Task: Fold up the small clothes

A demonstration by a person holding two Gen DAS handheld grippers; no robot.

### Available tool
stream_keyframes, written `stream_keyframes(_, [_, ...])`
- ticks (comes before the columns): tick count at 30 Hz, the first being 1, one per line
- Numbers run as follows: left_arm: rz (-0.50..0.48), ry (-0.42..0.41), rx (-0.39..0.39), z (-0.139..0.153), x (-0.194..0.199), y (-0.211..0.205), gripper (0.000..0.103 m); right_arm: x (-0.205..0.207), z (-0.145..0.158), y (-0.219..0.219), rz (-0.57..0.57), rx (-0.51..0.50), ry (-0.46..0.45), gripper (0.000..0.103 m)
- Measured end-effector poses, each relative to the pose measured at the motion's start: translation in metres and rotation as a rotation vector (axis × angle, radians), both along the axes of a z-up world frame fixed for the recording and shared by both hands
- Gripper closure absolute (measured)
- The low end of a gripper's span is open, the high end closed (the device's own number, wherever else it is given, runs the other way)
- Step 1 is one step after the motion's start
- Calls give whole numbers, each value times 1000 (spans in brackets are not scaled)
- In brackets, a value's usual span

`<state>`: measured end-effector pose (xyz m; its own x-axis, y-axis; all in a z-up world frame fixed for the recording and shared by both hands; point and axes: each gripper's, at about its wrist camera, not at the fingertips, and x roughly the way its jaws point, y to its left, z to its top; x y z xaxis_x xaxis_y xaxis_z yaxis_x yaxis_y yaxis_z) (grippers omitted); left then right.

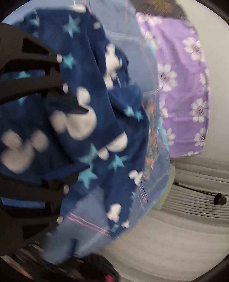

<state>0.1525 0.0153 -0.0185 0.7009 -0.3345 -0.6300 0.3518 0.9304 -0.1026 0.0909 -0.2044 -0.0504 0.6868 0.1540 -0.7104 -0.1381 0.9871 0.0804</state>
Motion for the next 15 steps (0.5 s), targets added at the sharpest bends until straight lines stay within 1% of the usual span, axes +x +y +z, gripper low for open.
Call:
stream_keyframes(1, [25,-29,53,1,-12,10,33,6,4,0,21,25,-1,2])
stream_keyframes(2, [50,-49,93,1,-20,21,30,15,8,0,47,55,0,2])
stream_keyframes(4, [126,-75,175,-3,-35,46,22,34,15,4,87,96,9,8])
stream_keyframes(5, [164,-70,205,-7,-41,59,20,48,18,9,114,118,18,13])
stream_keyframes(6, [211,-48,228,-13,-46,78,18,61,20,14,136,133,26,15])
stream_keyframes(7, [246,-27,236,-16,-45,90,18,75,20,19,152,144,32,16])
stream_keyframes(9, [347,24,262,-31,-43,122,18,107,17,34,183,165,61,18])
stream_keyframes(11, [415,60,271,-43,-35,146,18,140,8,49,211,204,119,18])
stream_keyframes(13, [464,93,257,-52,-27,165,18,163,-4,63,226,219,169,18])
stream_keyframes(15, [499,115,219,-57,-19,179,18,182,-18,78,223,204,203,18])
